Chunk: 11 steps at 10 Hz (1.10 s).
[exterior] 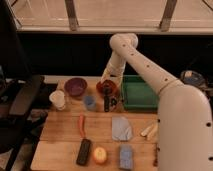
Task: Place brush in tray
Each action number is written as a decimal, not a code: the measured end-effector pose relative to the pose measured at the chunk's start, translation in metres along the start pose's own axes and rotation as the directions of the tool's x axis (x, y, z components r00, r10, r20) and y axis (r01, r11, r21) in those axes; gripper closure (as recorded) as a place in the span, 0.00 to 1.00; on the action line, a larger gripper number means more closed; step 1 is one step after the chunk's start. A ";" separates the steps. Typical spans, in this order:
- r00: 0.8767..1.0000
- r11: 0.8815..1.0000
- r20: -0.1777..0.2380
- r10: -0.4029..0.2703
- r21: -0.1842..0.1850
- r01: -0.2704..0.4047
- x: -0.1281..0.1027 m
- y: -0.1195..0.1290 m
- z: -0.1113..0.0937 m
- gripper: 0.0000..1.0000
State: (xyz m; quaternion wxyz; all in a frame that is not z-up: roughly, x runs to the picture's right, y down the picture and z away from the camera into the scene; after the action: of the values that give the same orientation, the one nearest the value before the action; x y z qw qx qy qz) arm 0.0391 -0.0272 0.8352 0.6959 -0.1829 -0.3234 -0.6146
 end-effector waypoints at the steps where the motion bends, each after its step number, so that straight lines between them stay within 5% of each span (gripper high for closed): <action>1: 0.999 0.999 0.028 -0.040 0.003 0.040 -0.001 -0.002 0.011 0.38; 3: 0.990 0.995 0.093 -0.101 0.011 0.101 -0.004 -0.009 0.035 0.38; 7: 0.976 0.995 0.194 -0.096 0.014 0.095 -0.013 0.001 0.077 0.38; 11: 0.974 0.999 0.221 -0.045 -0.002 0.046 -0.021 0.011 0.096 0.41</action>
State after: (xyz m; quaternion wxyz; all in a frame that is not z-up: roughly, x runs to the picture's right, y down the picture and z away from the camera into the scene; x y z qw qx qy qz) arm 0.0277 0.0524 0.8922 0.6406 -0.2452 -0.4005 -0.6075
